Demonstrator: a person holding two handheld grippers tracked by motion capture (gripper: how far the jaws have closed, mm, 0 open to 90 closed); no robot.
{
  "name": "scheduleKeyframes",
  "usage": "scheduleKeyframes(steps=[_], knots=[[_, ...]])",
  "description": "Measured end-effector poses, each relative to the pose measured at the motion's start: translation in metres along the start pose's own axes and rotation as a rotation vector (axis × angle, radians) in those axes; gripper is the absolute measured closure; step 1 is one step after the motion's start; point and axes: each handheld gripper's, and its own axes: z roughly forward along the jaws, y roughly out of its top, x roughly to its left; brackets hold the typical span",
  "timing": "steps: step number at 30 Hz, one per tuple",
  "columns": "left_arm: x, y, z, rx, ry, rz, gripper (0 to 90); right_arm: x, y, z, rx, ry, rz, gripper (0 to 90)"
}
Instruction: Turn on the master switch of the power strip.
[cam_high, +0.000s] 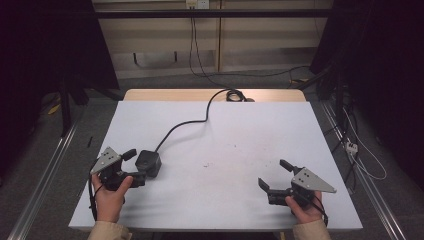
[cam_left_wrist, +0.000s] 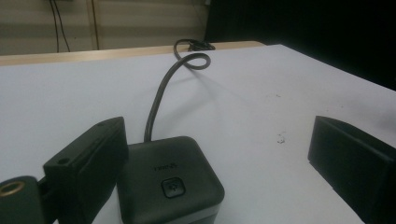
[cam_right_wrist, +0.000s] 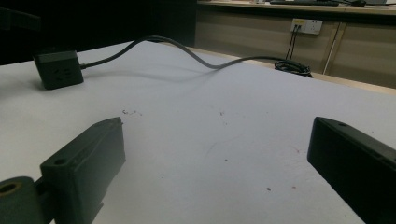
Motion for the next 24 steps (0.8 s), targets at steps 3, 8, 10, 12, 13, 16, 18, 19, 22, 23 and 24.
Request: scheduleKeyframes(steps=[3,8,10,12,13,16,18,19,22,23,24], knots=[[0.001,-0.001,-0.002,-0.004,-0.006,0.000,4.8,0.000,0.000,0.000,-0.001,-0.001,0.000,4.2],[0.005,-0.003,-0.007,-0.010,-0.016,-0.003,4.7,0.000,0.000,0.000,-0.002,-0.002,0.002,4.2],[0.005,-0.004,-0.009,-0.005,-0.010,0.003,4.7,0.000,0.000,0.000,-0.002,-0.002,0.002,4.2],[0.006,-0.005,-0.010,-0.010,-0.015,-0.002,4.7,0.000,0.000,-0.001,-0.001,-0.002,0.003,4.2],[0.007,-0.006,-0.011,-0.011,-0.015,-0.004,4.7,0.000,0.000,-0.001,-0.001,-0.001,0.004,4.2],[0.008,-0.007,-0.013,-0.014,-0.016,-0.004,4.7,-0.001,0.000,-0.001,-0.002,-0.002,0.004,4.2],[0.008,-0.008,-0.015,-0.022,-0.018,-0.009,4.7,-0.001,0.000,-0.001,-0.002,-0.001,0.005,4.2],[0.009,-0.008,-0.016,-0.025,-0.016,-0.005,4.7,-0.001,0.000,-0.001,-0.002,-0.001,0.005,4.2],[0.011,-0.009,-0.018,-0.018,-0.012,-0.007,4.7,-0.001,0.000,-0.001,-0.003,0.001,0.006,4.2],[0.012,-0.010,-0.019,-0.016,-0.012,-0.009,4.7,-0.001,0.000,-0.001,-0.003,0.001,0.006,4.2],[0.012,-0.011,-0.020,-0.017,-0.011,-0.008,4.7,-0.001,0.000,-0.001,-0.004,0.000,0.007,4.2]])
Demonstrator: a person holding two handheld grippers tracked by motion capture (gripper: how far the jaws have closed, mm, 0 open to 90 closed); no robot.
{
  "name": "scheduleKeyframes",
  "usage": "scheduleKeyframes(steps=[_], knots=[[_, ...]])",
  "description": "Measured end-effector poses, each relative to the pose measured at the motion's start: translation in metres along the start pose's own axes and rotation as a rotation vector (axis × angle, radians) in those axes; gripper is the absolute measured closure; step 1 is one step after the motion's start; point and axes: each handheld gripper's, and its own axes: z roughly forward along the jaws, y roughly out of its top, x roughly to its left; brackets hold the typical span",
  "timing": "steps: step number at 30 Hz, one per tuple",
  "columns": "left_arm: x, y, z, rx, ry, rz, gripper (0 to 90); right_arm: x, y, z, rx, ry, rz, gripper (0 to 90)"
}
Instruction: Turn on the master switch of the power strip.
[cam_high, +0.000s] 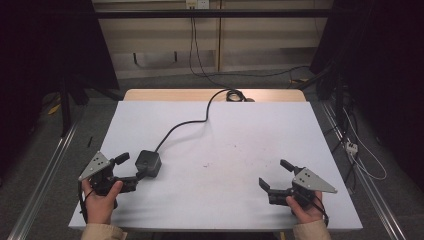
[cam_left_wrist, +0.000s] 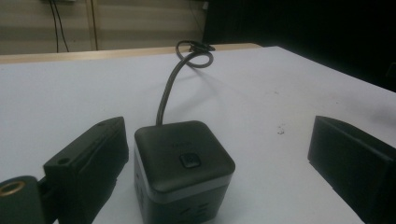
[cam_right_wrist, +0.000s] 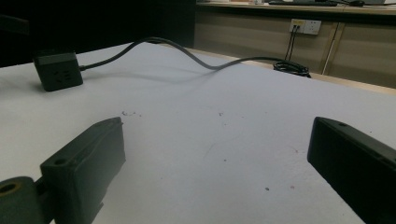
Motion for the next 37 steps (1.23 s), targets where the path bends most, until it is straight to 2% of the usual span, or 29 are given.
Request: scheduleKeyframes(steps=[22,37], knots=[[0.011,-0.013,-0.020,0.009,0.037,0.011,4.7,-0.001,0.000,0.000,0.003,-0.004,0.005,4.2],[0.012,-0.016,-0.021,0.013,0.037,0.015,5.0,0.000,-0.002,0.001,0.015,-0.002,0.003,4.2]])
